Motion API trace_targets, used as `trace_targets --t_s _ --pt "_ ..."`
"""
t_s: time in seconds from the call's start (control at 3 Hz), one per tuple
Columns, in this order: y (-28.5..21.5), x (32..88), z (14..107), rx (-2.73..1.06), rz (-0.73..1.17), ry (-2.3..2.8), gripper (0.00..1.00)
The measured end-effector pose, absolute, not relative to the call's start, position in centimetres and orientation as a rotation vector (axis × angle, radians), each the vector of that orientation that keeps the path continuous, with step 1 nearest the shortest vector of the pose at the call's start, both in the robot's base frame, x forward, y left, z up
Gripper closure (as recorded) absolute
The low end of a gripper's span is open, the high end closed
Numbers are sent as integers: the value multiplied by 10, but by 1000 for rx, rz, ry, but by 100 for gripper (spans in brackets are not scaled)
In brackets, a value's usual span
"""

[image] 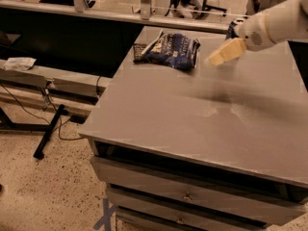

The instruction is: Move blue chip bag near rxbar chocolate

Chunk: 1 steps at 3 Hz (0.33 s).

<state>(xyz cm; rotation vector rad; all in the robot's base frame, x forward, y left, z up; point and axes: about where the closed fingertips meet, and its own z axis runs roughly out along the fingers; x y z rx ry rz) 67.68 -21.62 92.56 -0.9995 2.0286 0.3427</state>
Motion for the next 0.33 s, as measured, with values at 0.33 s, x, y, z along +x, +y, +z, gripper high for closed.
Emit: trace_targets --t_s 0.33 --pt "-237 671 923 -996 301 2037 0"
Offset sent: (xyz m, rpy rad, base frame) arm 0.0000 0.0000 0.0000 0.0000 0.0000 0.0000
